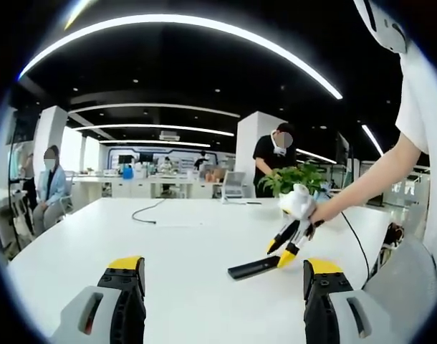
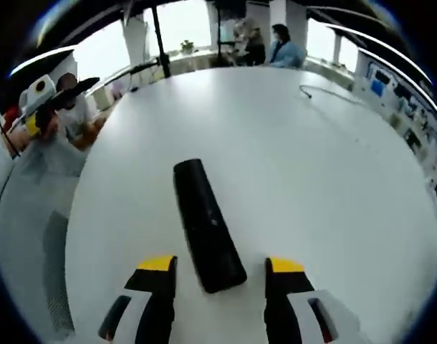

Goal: Press the specified remote control buttons in sequence, fully releasing each button before pressing the next.

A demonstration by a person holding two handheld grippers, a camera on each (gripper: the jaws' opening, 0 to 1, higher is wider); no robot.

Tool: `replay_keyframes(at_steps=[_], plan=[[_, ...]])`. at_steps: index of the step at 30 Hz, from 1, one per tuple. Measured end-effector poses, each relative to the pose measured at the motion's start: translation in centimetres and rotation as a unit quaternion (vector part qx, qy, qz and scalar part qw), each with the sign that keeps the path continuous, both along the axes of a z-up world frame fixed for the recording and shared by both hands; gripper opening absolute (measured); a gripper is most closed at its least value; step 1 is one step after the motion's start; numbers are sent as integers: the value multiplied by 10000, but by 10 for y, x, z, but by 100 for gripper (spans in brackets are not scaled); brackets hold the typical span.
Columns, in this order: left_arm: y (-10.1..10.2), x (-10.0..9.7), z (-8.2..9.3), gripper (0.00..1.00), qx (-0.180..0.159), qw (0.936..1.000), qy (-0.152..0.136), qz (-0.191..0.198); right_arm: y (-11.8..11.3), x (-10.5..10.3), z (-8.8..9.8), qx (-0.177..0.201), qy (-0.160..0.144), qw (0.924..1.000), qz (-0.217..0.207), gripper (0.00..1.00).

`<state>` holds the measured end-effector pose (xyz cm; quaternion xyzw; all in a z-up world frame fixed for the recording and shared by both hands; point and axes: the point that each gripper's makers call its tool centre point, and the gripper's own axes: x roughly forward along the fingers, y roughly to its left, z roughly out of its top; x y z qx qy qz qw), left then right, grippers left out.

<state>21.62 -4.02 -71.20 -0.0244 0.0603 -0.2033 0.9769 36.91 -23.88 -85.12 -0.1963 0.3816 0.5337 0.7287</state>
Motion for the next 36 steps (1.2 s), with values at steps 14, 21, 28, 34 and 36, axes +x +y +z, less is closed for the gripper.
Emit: replay_keyframes(at_steps=[14,21,28,34,36], plan=[[-1,0,0,96,4,10000,5,-16,-20,-3,46,1089,-541,9804,-1553,99],[1,0,-1,96,-1,10000,30,10,-26,-19,84,1611,-1025,9588,-2103,99],[0,-1,-3,95,19,10000,51,-13,-36,-56,114,1937,-1517,9366,-2495,99],[0,-2,-3,95,30,10000,52,-35,-49,-80,123,1879,-1748,9265,-2753,99],[0,-2,-3,95,29,10000,49,-29,-52,-89,128,1934,-1785,9204,-2891,99]])
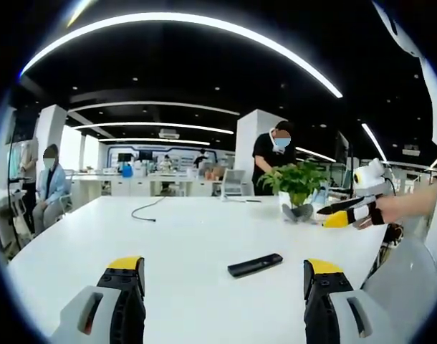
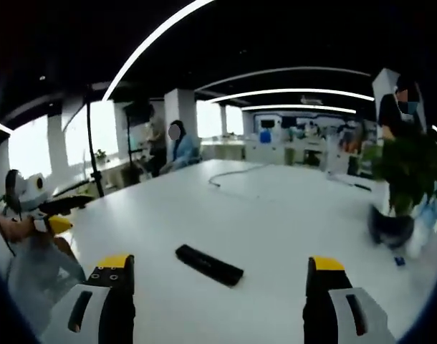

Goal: Press the specified remote control buttons in sequence, fully releasing each button before pressing the next.

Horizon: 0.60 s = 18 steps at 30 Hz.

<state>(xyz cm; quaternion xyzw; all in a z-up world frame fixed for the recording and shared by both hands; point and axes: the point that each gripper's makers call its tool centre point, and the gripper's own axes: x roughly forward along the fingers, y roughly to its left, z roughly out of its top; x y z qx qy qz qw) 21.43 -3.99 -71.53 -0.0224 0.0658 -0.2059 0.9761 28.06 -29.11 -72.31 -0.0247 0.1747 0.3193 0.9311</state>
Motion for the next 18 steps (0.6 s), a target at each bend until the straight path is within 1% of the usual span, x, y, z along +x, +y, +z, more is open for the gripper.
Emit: replay_keyframes(at_steps=[2,5,7,9,12,14,16,18], plan=[[0,0,0,95,-9,10000,-11,-3,-3,-6,7,43,-99,9999,-128,99],[0,0,0,95,5,10000,-15,-14,-7,-15,12,-29,-226,9993,-300,99],[0,0,0,95,7,10000,-20,-18,-13,-19,15,-159,-384,9980,-466,99],[0,0,0,95,8,10000,-17,-17,-21,-21,23,-217,-670,9951,-700,99],[0,0,0,95,10,10000,-21,-21,-26,-27,26,-224,-759,9932,-849,99],[0,0,0,95,10,10000,-31,-8,-32,-30,27,-299,-859,9913,-951,99],[0,0,0,95,6,10000,-23,-4,-40,-32,23,-484,-881,9892,-1064,99],[0,1,1,95,13,10000,-33,-3,-42,-35,18,-527,-826,9896,-1049,99]])
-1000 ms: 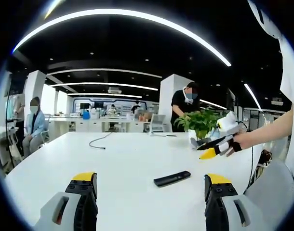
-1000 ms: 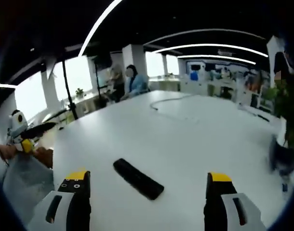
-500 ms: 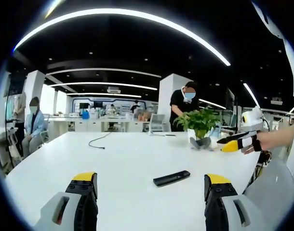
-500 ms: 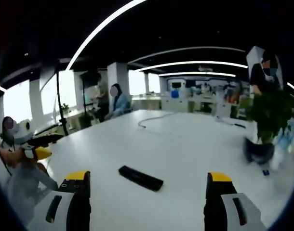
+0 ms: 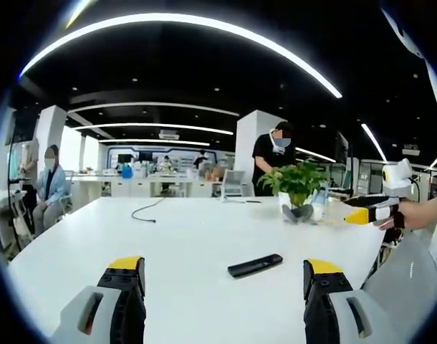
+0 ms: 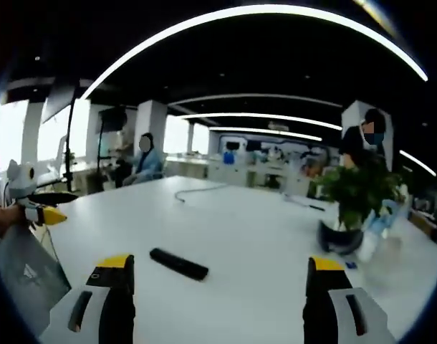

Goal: Press the specified remote control buttons in sequence, fully releasing each button before pressing the next.

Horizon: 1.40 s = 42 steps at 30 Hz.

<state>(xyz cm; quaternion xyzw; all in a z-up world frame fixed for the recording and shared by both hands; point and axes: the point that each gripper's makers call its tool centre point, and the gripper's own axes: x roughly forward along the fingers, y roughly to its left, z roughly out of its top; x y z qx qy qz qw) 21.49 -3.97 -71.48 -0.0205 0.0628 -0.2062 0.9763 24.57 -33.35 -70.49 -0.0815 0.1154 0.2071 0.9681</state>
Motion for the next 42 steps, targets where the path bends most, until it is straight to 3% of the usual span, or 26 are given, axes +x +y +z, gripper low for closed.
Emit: replay_keyframes(at_steps=[6,11,17,42], plan=[[-1,0,-1,95,6,10000,14,-8,-9,-8,-22,30,179,9998,-80,99],[-2,0,-3,95,46,10000,50,-37,-9,-5,-21,40,102,9999,-46,99],[-3,-1,-4,95,61,9999,84,-42,-3,-6,-24,-92,157,9998,105,99],[-4,-1,-5,95,113,9999,109,-54,1,-8,-29,-40,349,9993,151,99]])
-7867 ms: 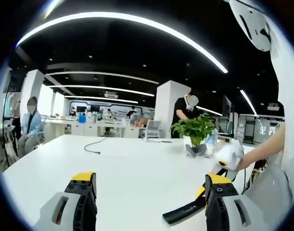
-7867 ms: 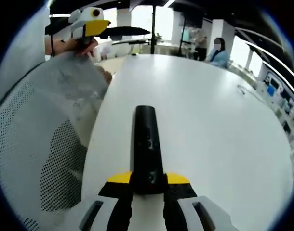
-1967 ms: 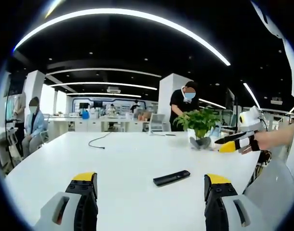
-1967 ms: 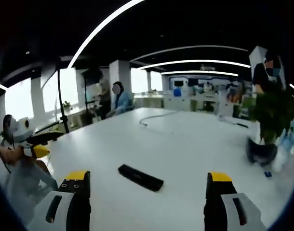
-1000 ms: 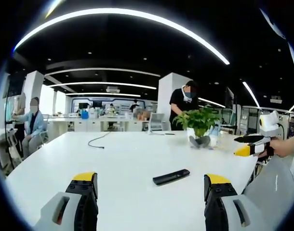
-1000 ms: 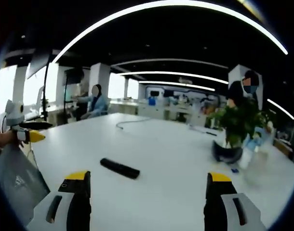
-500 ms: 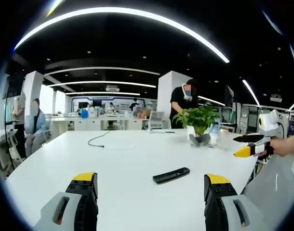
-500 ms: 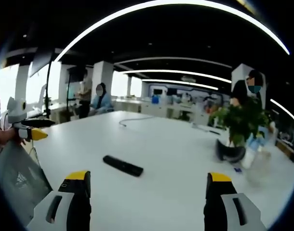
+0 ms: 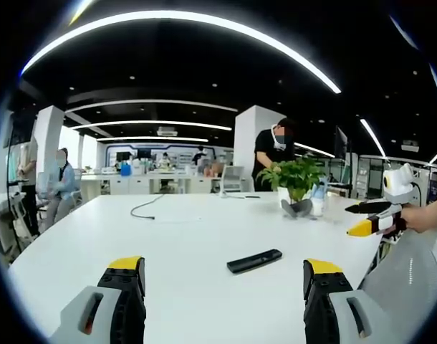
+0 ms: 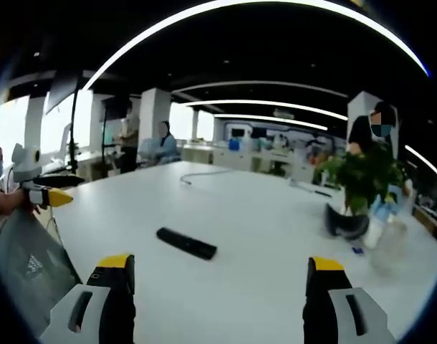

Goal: Press the specified remote control buttons in sequence, fully releasing each button before pressing the next.

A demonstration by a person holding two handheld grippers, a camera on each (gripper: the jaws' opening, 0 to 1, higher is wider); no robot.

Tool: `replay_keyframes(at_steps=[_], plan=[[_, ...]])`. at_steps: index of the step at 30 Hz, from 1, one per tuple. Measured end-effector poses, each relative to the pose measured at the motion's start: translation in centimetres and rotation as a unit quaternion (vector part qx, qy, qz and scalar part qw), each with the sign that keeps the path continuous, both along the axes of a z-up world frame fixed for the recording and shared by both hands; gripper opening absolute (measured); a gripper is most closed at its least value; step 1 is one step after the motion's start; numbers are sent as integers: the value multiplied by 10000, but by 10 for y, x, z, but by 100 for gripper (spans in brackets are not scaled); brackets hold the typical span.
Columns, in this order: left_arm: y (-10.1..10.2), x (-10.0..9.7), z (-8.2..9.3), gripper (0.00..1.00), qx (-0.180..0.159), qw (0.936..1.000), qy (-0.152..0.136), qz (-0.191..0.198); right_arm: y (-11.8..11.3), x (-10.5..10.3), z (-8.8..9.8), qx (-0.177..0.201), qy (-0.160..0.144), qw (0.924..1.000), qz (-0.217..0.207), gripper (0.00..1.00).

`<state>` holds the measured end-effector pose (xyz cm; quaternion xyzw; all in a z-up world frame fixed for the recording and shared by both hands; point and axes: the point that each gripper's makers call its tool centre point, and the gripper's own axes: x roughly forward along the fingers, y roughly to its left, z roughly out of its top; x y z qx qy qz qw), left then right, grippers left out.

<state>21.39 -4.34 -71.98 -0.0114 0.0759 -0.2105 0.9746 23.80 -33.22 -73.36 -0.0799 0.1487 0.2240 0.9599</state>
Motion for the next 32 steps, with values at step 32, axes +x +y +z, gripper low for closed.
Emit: replay_keyframes(at_steps=[32], plan=[[0,0,0,94,11,10000,4,14,2,-1,-7,-9,152,9999,51,99]])
